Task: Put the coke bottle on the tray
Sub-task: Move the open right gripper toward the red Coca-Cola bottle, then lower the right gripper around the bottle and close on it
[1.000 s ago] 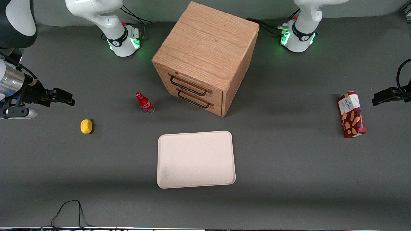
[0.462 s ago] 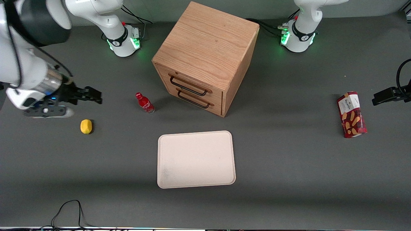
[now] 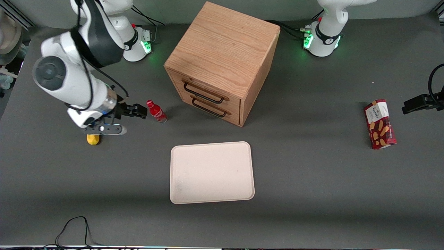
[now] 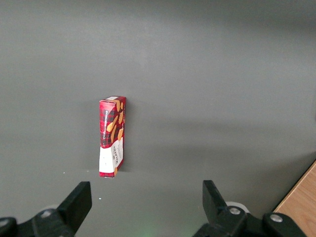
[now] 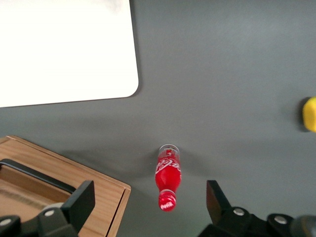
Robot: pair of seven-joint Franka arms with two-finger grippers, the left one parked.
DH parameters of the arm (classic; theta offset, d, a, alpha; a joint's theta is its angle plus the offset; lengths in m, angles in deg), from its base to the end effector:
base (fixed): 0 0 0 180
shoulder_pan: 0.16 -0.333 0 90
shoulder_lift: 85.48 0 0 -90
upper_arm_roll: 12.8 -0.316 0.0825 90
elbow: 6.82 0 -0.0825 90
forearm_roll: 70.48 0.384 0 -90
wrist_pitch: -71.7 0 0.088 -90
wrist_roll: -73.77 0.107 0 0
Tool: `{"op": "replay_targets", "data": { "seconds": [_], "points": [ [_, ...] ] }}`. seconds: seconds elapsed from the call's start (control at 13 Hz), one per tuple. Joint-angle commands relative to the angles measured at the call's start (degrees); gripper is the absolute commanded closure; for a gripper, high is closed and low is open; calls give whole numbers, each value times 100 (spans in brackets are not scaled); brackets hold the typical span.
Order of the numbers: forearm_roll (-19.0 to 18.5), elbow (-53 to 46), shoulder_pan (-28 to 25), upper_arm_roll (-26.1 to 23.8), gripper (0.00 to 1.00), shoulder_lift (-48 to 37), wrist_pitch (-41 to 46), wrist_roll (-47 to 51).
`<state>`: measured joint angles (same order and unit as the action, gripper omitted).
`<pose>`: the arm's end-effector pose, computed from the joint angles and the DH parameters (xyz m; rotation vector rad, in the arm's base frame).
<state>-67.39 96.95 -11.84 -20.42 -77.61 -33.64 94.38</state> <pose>0.5545 0.1956 0.4547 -3.1067 0.0625 0.1960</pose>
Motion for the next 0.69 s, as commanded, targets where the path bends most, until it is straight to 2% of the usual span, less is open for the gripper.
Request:
{"op": "replay_targets", "data": {
  "seconds": [0.0, 0.23, 0.62],
  "points": [
    [69, 1291, -27, -142, 0, -574, -818, 154],
    [34, 2207, -53, -212, 0, -891, -1321, 110],
    [25, 2867, -80, -230, 0, -1032, -1699, 109]
  ]
}}
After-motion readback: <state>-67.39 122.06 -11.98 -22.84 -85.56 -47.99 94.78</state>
